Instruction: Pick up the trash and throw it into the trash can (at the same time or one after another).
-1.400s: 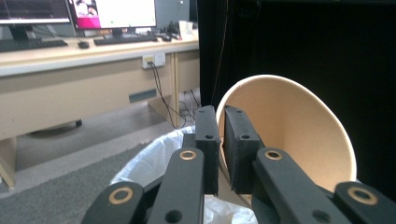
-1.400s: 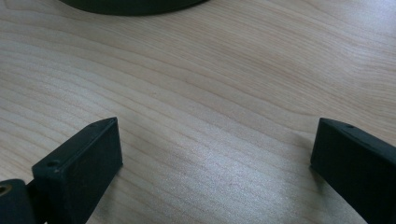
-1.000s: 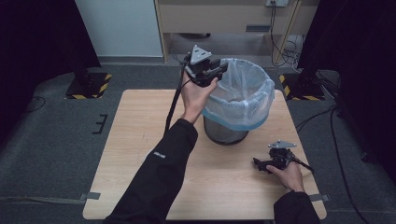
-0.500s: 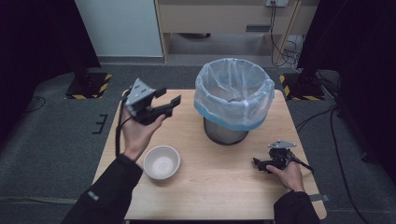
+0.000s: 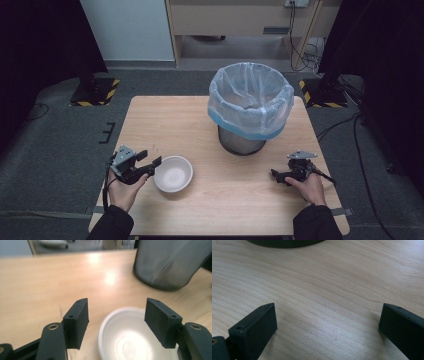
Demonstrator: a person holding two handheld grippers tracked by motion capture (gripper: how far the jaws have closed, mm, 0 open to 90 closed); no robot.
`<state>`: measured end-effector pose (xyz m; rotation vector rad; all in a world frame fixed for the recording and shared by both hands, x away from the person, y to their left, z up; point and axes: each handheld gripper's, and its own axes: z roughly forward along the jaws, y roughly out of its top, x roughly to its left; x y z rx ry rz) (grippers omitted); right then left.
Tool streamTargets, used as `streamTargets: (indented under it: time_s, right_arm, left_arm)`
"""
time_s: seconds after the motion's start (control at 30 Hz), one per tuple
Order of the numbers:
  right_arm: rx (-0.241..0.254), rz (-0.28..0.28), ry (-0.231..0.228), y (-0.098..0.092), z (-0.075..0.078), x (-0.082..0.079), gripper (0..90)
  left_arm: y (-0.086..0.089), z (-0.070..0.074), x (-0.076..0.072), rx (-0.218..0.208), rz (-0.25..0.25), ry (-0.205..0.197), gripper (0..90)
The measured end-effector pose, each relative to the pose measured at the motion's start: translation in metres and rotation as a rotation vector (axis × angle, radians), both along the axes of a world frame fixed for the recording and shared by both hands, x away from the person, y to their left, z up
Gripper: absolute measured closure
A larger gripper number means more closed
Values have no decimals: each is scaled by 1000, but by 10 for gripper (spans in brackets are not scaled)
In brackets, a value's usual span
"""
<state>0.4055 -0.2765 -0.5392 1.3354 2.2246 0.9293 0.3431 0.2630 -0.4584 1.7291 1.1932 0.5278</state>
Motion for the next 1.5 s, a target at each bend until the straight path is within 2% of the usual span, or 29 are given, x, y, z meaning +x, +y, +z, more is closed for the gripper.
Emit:
streamTargets:
  time_s: [0.03, 0.07, 0.1, 0.17, 0.23, 0.27, 0.3, 0.4, 0.43, 0.5, 0.53, 0.57, 0.6, 0.7, 0.77, 0.9, 1.0, 1.2, 1.4, 1.43, 1.47, 1.5]
  right_arm:
    - [0, 0, 0, 0, 0, 0, 18]
    - [0, 0, 0, 0, 0, 0, 18]
    - [0, 0, 0, 0, 0, 0, 18]
    - [0, 1, 0, 0, 0, 0, 18]
    - [0, 2, 0, 0, 0, 0, 18]
    - [0, 2, 1, 0, 0, 0, 18]
    - [0, 2, 1, 0, 0, 0, 18]
    - [0, 7, 0, 0, 0, 0, 18]
    - [0, 7, 0, 0, 0, 0, 18]
    - [-1, 10, -1, 0, 0, 0, 18]
    - [-1, 11, -1, 0, 0, 0, 18]
    - [-1, 11, -1, 0, 0, 0, 18]
    - [0, 12, -1, 0, 0, 0, 18]
    - [-1, 14, -1, 0, 0, -1, 18]
    - [0, 14, 0, 1, 0, -1, 18]
    - [0, 14, 0, 1, 0, -1, 18]
    - [0, 14, 0, 1, 0, -1, 18]
    - [0, 14, 0, 1, 0, -1, 18]
    - [0, 15, 0, 1, 0, -1, 18]
    - [0, 15, 0, 1, 0, -1, 18]
    - [0, 15, 0, 1, 0, -1, 17]
    - [0, 14, 0, 1, 0, -1, 18]
  left_arm:
    - [0, 0, 0, 0, 0, 0, 355]
    - [2, -12, 3, -6, 6, 50, 365]
    - [3, -15, 5, -7, 6, 63, 368]
    - [5, -19, 7, -32, 24, 73, 365]
    - [5, -22, 8, -35, 30, 80, 367]
    - [4, -27, 9, 4, 26, 100, 380]
    - [5, -31, 9, 12, 25, 119, 390]
    - [6, -41, 11, 0, 23, 167, 401]
    - [6, -41, 11, 0, 23, 167, 410]
    - [6, -51, 13, 24, 26, 217, 430]
    - [5, -54, 14, 25, 20, 238, 441]
    - [5, -54, 14, 25, 20, 238, 454]
    - [4, -58, 15, 6, 18, 276, 467]
    - [0, -60, 16, 30, 10, 292, 515]
    - [-1, -60, 16, 30, 2, 301, 552]
    - [-3, -57, 14, 51, -4, 303, 681]
    - [-3, -54, 12, 43, -2, 297, 754]
    - [-4, -48, 10, 5, -13, 279, 795]
    - [-7, -35, 6, -12, -26, 211, 826]
    - [-7, -35, 6, -12, -26, 211, 830]
    - [-7, -31, 5, 2, -23, 186, 832]
    - [-6, -30, 5, 8, -21, 178, 832]
